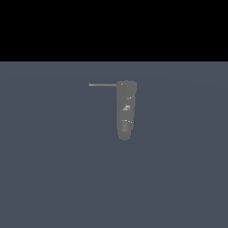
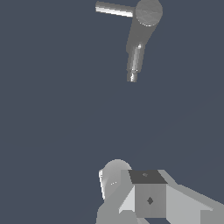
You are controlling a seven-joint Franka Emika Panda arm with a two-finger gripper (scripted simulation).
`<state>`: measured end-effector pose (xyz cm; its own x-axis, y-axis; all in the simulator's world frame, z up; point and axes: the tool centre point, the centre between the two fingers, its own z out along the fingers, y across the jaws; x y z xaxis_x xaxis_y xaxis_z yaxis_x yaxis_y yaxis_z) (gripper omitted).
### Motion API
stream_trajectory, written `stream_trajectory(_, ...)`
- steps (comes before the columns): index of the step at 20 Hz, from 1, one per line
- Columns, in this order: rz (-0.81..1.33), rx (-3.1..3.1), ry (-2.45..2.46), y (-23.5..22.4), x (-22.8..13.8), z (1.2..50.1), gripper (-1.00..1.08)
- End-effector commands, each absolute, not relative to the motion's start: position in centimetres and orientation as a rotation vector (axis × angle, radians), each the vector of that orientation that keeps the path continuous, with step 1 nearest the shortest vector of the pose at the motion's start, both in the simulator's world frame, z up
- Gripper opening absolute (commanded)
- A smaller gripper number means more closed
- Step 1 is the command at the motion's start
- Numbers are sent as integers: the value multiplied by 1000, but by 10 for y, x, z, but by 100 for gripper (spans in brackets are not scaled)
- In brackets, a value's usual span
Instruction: Turn on the faucet by rotating a designated handle.
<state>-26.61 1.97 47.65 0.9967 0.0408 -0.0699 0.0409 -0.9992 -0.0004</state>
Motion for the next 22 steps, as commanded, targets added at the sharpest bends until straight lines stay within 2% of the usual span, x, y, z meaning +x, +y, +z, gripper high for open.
stream_trajectory(1, -110, 3138, 64, 20, -266, 477, -100)
stream_trajectory(12, -107, 3139, -37, 33, -258, 466, -100)
stream_trajectory(22, -100, 3126, -309, 67, -233, 437, -100)
